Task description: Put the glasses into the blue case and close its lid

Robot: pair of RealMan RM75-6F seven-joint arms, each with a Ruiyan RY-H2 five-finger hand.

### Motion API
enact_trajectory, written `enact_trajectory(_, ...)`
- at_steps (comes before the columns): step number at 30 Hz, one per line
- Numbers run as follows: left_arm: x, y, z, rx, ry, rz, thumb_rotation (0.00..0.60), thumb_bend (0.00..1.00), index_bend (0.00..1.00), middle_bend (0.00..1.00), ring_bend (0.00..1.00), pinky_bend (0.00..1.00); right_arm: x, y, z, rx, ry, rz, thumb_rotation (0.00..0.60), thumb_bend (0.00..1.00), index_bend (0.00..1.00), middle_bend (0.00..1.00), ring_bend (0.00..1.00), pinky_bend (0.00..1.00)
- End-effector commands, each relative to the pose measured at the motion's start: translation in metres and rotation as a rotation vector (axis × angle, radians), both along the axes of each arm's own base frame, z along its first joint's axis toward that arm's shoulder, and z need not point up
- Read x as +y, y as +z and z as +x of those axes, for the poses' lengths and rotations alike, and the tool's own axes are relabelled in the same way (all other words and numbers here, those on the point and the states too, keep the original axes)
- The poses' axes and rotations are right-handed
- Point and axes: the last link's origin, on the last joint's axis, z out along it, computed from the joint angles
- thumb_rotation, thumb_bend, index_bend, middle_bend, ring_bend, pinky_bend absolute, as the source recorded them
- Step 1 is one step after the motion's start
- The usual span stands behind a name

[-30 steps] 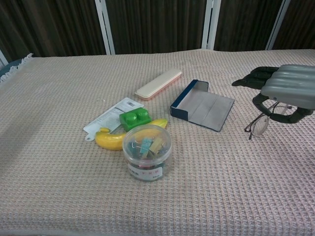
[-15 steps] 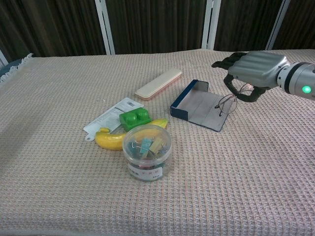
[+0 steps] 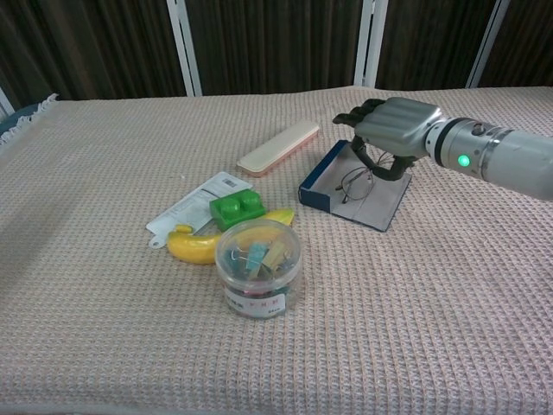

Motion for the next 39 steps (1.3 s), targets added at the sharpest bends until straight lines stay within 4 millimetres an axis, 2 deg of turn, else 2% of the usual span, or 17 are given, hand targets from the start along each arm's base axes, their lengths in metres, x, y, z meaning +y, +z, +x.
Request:
enact_trajectory(1,0.000,0.000,0.000,-0.002,0.001,-0.001,0.600,0.39,0.00,0.00,0.00,0.09,-0.002,-0.011,0.007,0.000,0.008,0.013,0.600,0.63,0.77,0.10,0.00,0.00)
enact_trajectory(15,0.000,0.004,-0.002,-0.016,0.001,0.002,0.600,0.39,0.00,0.00,0.00,0.09,-0.004,-0.034,0.033,-0.056,0.124,-0.028,0.600,0.63,0.76,0.10,0.00,0.00)
enact_trajectory(22,-0.001,0.005,-0.002,-0.023,0.002,0.001,0.600,0.39,0.00,0.00,0.00,0.09,-0.004,-0.042,0.035,-0.050,0.138,-0.029,0.600,0.63,0.70,0.11,0.00,0.00)
enact_trajectory(35,-0.001,0.007,-0.002,-0.027,0.003,0.006,0.600,0.39,0.00,0.00,0.00,0.09,-0.007,-0.039,0.031,-0.062,0.125,-0.053,0.600,0.41,0.53,0.10,0.00,0.00)
enact_trajectory(39,-0.001,0.006,-0.002,-0.027,0.001,0.005,0.600,0.39,0.00,0.00,0.00,0.10,-0.007,-0.036,0.031,-0.070,0.127,-0.059,0.600,0.40,0.50,0.10,0.00,0.00)
